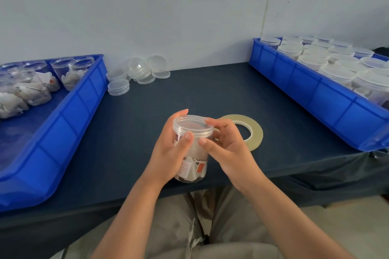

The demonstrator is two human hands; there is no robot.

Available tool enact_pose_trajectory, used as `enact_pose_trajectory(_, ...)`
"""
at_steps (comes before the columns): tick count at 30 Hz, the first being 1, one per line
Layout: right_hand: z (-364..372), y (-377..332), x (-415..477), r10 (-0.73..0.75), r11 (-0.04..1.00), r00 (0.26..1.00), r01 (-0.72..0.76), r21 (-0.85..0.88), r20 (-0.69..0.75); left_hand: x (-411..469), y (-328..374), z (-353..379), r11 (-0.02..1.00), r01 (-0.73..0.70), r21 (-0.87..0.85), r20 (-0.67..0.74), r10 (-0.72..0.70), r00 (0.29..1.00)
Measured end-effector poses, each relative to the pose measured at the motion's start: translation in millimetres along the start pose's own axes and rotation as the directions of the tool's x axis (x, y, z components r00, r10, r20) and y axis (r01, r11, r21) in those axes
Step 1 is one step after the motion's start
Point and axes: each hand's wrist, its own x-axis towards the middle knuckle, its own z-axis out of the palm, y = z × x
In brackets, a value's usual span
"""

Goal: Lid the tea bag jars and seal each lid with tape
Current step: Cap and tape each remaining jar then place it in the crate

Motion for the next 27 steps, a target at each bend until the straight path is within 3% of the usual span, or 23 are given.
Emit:
enact_pose_trajectory(3,-4,-5,1,0.014,1.000,1.000,-0.014,0.013,0.016,0,-1,-3,1.000,0.013,0.004,0.019,-0.013,1.000)
enact_pose_trajectory(7,-7,-18,0,0.020,0.966,0.999,-0.011,-0.258,0.030,-2,1,-2,1.000,-0.011,0.006,0.058,0.010,0.998)
enact_pose_trajectory(9,-4,-28,-3,-0.016,0.817,1.000,0.008,-0.577,-0.008,-6,2,2,0.999,-0.044,-0.031,0.100,0.047,0.994)
enact_pose_trajectory(11,-1,-33,-5,-0.109,0.563,0.994,0.082,-0.822,0.025,-11,0,8,0.995,-0.052,-0.086,0.112,0.062,0.992)
enact_pose_trajectory(12,0,-36,-6,-0.109,0.483,0.993,0.100,-0.870,0.053,-13,-1,10,0.992,-0.041,-0.118,0.110,0.054,0.992)
enact_pose_trajectory(16,3,-45,-8,-0.021,0.328,0.998,0.055,-0.943,0.051,-15,-6,14,0.990,-0.015,-0.141,0.123,0.033,0.992)
enact_pose_trajectory(19,0,-54,-9,0.019,0.386,1.000,-0.001,-0.922,0.006,-8,-10,13,0.985,0.031,-0.172,0.048,-0.023,0.999)
enact_pose_trajectory(22,-19,-73,-7,0.025,0.489,0.997,-0.078,-0.869,-0.076,2,-16,8,0.946,0.108,-0.306,-0.182,-0.170,0.968)
enact_pose_trajectory(25,-51,-111,-1,-0.085,0.550,0.978,-0.111,-0.828,-0.188,9,-24,5,0.895,0.171,-0.411,-0.237,-0.286,0.928)
enact_pose_trajectory(27,-76,-142,6,-0.215,0.510,0.943,-0.113,-0.853,-0.253,10,-29,6,0.902,0.207,-0.377,-0.216,-0.304,0.928)
